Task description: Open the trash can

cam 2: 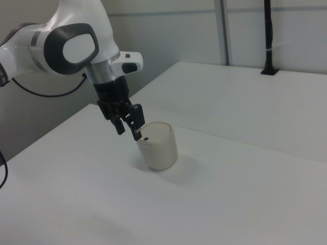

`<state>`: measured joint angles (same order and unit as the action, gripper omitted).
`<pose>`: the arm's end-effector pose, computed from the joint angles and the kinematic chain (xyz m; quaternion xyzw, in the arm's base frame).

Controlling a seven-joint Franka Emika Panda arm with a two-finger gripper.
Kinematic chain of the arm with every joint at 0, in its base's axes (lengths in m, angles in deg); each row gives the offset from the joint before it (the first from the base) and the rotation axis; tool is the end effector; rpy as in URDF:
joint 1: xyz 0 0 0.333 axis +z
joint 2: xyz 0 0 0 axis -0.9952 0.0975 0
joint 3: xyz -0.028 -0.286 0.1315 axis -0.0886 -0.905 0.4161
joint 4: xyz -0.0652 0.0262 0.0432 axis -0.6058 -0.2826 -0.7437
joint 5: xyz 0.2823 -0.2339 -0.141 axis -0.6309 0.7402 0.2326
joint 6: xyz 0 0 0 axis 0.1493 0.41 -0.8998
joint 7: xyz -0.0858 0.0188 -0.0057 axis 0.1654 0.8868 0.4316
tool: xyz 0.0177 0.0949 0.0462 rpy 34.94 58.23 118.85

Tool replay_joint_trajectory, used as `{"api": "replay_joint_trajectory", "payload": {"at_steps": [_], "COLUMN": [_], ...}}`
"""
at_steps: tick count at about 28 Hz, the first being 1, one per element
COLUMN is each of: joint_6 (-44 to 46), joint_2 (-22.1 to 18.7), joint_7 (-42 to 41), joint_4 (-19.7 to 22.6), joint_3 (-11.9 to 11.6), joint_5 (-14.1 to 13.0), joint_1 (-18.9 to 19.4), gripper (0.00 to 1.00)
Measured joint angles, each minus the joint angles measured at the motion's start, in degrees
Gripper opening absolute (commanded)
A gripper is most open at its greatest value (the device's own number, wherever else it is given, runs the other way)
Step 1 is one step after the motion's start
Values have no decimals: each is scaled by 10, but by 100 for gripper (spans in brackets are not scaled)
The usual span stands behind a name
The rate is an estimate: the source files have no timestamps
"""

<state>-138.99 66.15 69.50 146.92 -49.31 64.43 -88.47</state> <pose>0.5584 0.0104 0.6330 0.9997 -0.0145 0.0087 0.0166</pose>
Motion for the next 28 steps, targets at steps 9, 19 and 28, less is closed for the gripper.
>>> {"api": "replay_joint_trajectory", "payload": {"at_steps": [9, 19, 28], "joint_6": [0, 0, -2], "joint_2": [0, 0, 15], "joint_7": [-8, -19, -24], "joint_4": [0, 1, 2], "joint_3": [0, 0, 4], "joint_5": [0, 0, -9], "joint_1": [0, 0, 0], "gripper": [5, 5, 5]}}
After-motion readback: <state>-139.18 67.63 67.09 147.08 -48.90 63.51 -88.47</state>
